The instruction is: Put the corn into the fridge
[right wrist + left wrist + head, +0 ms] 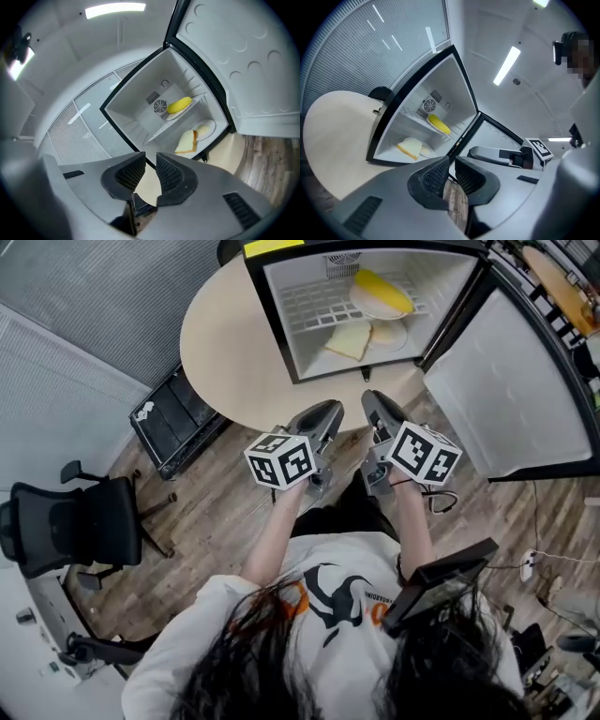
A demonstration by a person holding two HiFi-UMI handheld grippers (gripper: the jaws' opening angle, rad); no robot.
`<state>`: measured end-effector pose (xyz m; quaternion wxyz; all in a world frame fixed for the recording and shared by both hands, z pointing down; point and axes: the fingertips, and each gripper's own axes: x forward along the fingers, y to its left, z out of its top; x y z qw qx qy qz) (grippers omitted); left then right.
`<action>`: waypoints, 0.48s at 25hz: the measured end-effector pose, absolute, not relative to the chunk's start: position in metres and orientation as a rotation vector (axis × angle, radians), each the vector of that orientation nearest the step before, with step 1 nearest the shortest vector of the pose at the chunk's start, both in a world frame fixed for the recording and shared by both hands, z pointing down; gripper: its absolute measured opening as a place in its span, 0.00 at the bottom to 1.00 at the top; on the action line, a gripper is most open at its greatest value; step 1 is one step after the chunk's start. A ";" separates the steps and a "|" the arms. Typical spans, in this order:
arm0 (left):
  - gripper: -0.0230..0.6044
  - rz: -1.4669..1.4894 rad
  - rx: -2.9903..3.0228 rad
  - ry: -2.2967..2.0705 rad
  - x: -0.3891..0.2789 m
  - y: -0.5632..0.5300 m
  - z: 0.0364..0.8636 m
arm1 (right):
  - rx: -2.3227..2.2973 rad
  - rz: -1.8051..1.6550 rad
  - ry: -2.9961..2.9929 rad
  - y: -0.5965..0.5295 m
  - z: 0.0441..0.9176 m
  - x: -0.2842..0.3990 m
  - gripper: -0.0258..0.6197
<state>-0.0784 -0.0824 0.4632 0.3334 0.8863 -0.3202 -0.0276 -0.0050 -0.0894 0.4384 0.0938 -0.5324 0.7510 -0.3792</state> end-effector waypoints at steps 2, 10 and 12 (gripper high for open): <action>0.11 -0.046 2.334 -0.841 -0.080 -0.073 0.465 | -1.577 -1.131 2.228 -0.078 0.440 -0.008 0.16; 0.09 -0.044 2.389 -0.849 -0.078 -0.050 0.452 | -1.582 -1.120 2.242 -0.048 0.434 -0.009 0.14; 0.09 -0.057 2.403 -0.850 -0.075 -0.045 0.444 | -1.570 -1.129 2.250 -0.040 0.436 -0.007 0.14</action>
